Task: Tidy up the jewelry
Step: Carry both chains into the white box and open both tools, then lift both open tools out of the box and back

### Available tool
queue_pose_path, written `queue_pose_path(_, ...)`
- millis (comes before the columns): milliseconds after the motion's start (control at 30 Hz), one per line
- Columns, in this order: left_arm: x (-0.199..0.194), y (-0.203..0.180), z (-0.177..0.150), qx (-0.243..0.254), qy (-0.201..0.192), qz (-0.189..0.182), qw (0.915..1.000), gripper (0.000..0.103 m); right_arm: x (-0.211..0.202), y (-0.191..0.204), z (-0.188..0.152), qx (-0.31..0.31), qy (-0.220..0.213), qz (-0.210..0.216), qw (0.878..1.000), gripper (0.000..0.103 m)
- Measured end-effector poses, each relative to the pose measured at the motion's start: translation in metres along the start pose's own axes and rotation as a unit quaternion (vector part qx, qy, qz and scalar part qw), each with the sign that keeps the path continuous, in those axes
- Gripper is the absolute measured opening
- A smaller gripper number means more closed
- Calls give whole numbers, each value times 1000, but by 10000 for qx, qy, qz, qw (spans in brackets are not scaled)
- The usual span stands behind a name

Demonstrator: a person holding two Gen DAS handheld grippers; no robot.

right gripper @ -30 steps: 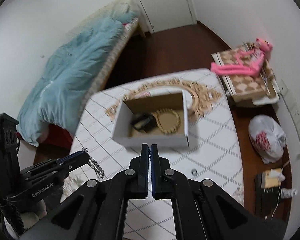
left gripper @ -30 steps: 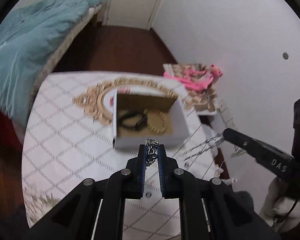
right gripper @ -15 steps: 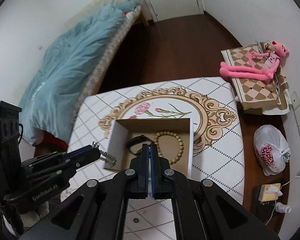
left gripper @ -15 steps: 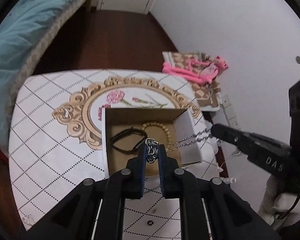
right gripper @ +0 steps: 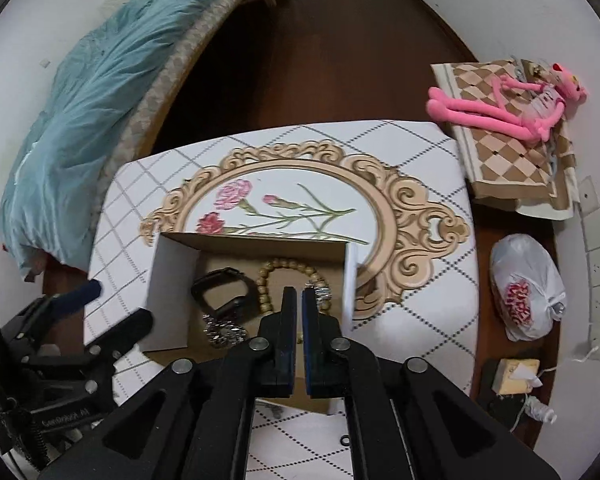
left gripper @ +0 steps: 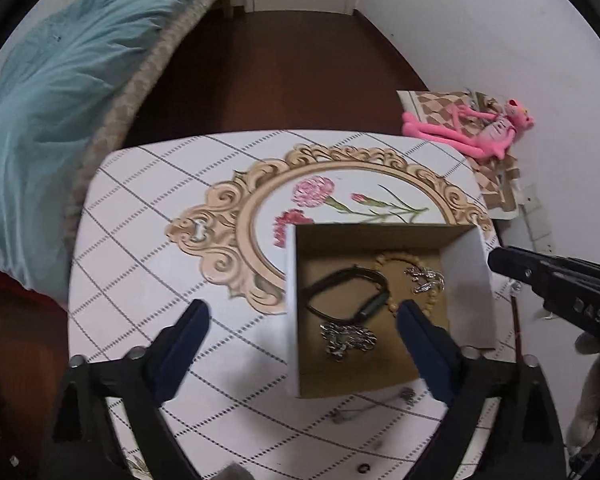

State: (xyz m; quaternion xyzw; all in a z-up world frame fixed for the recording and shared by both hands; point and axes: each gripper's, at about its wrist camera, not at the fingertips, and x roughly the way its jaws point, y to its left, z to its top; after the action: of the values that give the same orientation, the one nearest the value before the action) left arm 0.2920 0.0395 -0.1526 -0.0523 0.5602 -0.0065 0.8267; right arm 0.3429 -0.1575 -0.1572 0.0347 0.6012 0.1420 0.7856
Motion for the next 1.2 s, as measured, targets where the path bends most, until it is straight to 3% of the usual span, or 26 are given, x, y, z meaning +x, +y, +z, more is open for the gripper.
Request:
queue_pose_path(67,-4,2,0,-9,-155,112,9998,102,-2,0,-1,-3,-48,-103,9999,58)
queue_pose_path(200,-7,4,-2,-13,-383,438,9983,103,-3,3,-10,-130,-108,-587,9981,70)
queue_pose_path(267,-5,3,-4,-10,-383,558,9977,103,1,5,-20,-159,-90,-947,9953,94)
queue_pose_path(433,-4,2,-13,11,-351,638,9973,103,11,7,-46,-143,-18,-1255,9920,96)
queue_pose_path(767,-23,-6,-34,46,-380,613,9974,103,-7,13,-69,-5,-298,-1333,9906,96)
queue_pose_path(1033,-68,-4,-61,-164,-846,933,9919,103,-55,26,-97,-116,-904,-1523,9841,96)
queue_pose_path(1200,-100,-8,-75,-204,-1164,914,9888,103,-91,32,-114,-119,-1295,-1591,9787,96)
